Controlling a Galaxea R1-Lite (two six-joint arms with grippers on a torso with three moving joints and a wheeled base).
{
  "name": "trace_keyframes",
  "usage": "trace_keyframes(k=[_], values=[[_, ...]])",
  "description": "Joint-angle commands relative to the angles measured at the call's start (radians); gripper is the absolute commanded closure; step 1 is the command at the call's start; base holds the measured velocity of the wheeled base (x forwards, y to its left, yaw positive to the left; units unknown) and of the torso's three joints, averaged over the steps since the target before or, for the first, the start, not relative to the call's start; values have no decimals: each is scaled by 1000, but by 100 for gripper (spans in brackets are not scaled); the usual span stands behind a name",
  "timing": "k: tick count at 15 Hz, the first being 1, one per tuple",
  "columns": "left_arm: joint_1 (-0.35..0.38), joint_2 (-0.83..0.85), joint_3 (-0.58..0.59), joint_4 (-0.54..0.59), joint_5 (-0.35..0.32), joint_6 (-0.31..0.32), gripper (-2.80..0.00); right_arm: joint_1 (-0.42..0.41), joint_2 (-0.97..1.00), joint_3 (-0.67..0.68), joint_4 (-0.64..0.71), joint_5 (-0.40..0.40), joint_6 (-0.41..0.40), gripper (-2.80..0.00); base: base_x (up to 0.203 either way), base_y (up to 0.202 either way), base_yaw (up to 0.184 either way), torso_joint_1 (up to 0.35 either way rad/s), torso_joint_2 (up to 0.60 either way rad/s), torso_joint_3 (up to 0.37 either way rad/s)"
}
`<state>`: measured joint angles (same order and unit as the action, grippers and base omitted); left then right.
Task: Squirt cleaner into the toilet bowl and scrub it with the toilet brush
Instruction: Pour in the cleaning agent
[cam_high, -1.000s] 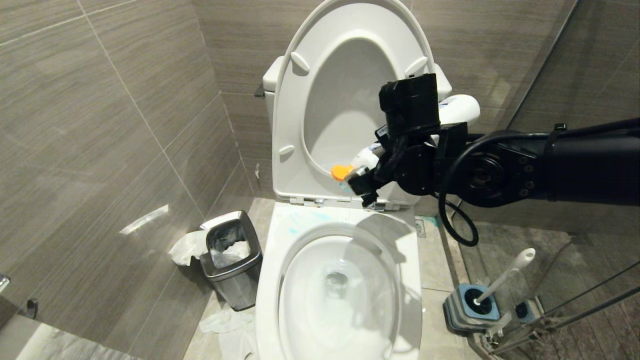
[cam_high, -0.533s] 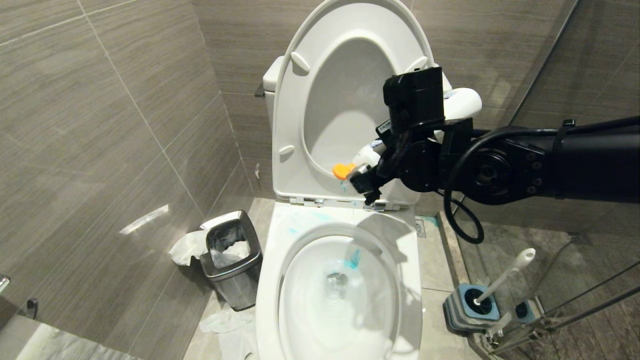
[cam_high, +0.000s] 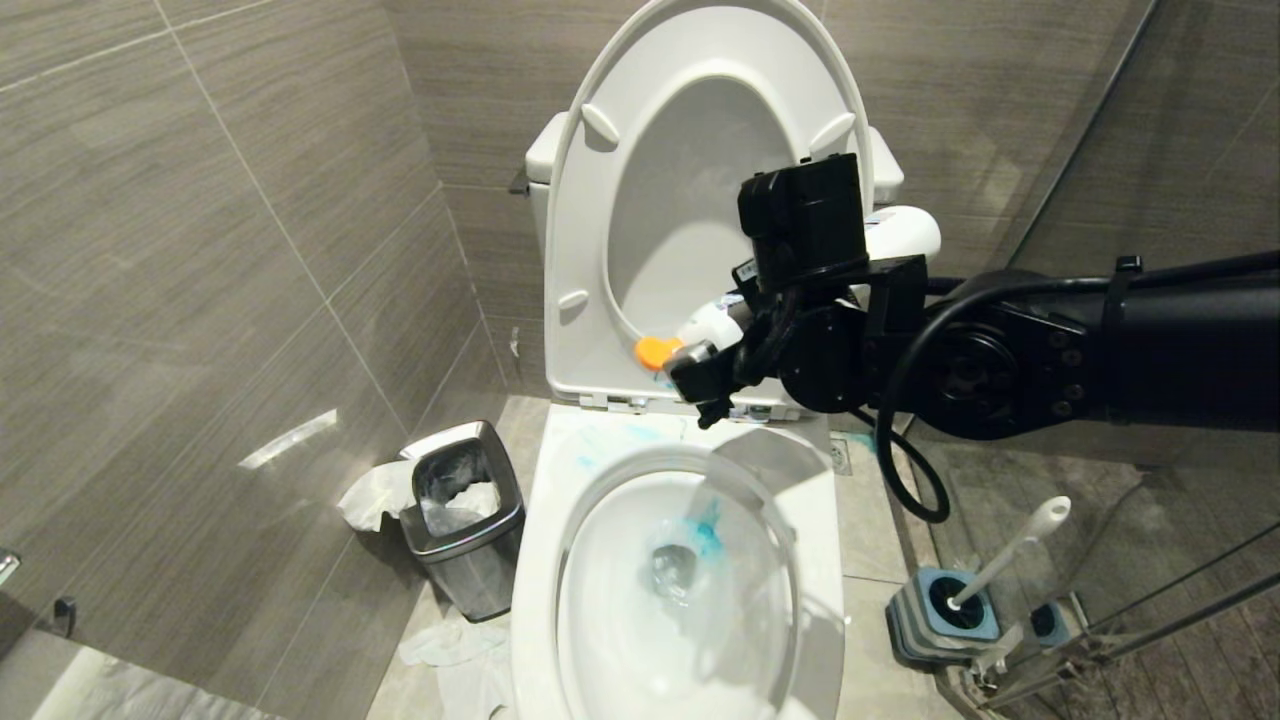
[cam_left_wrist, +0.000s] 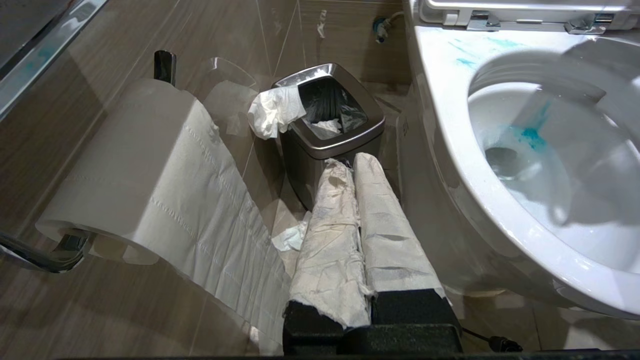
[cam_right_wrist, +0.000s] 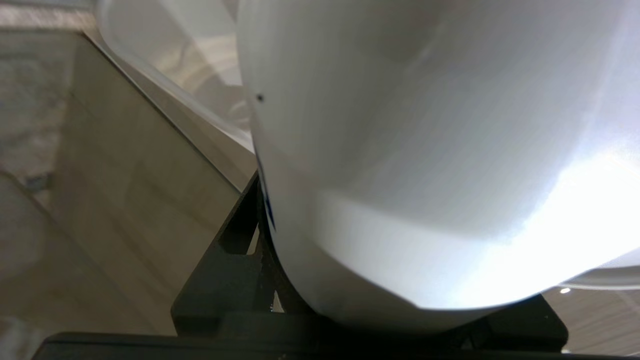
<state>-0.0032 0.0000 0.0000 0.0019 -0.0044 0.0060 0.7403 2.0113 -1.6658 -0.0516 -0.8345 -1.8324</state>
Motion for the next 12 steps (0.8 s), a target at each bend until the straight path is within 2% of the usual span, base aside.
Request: trace_keyframes(k=[1,10,12], values=[[0,0,0,0,0,0,0,17,-3,13,-1,-5,48,0,0,0,0,0,0,0],[0,2,0,0,0,0,0,34,-48,89,1,-4,292,0,0,0,0,0,0,0],[0,0,0,0,0,0,0,34,-49,91,0,22,349,0,0,0,0,0,0,0]])
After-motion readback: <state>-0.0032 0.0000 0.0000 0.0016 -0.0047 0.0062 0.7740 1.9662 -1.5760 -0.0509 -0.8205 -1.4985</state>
